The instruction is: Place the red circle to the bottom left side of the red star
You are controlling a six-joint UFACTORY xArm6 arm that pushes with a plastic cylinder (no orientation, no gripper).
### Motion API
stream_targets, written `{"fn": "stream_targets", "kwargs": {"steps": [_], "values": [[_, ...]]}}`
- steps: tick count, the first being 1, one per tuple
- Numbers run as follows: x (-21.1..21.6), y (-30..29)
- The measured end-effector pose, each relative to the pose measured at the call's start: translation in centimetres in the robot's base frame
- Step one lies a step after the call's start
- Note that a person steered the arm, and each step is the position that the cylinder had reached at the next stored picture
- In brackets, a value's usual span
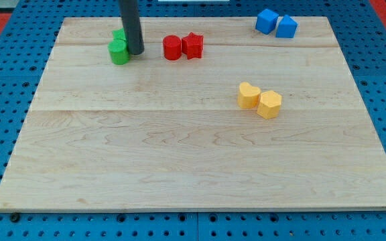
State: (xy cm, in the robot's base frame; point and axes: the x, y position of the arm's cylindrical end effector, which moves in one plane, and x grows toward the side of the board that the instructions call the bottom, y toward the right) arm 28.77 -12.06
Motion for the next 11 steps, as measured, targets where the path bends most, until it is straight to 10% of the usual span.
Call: {"fn": "stream_targets", "kwargs": {"steps": [3,9,11], "values": [[-6.6,7.7],[10.5,8.6],[5.1,9.7]]}}
